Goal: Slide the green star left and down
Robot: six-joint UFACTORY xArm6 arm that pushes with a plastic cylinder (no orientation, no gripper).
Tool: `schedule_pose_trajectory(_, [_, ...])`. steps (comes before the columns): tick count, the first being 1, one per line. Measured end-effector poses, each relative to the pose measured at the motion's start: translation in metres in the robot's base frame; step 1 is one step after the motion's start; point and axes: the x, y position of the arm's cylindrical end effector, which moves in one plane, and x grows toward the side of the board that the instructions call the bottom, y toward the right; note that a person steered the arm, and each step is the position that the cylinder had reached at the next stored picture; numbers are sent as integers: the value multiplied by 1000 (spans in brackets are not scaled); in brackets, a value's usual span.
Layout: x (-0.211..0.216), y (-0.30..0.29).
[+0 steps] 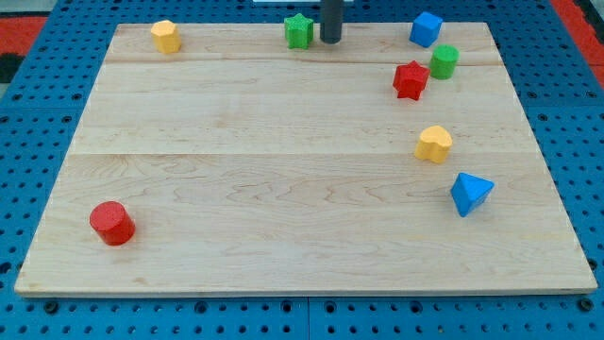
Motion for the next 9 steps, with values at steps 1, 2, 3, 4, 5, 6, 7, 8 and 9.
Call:
schedule_pose_trajectory(1, [-12, 5])
schedule_pose_trajectory(2, [-12, -15])
schedule_pose_trajectory(3, [-12, -60])
schedule_pose_trajectory(4, [-11, -80])
schedule_pose_trajectory(5, [0, -91])
schedule_pose_trajectory(6, [7, -118])
schedule_pose_trajectory(7, [-6, -118])
schedule_pose_trajectory(8, [-9, -135])
schedule_pose_trajectory(9, [-7, -140])
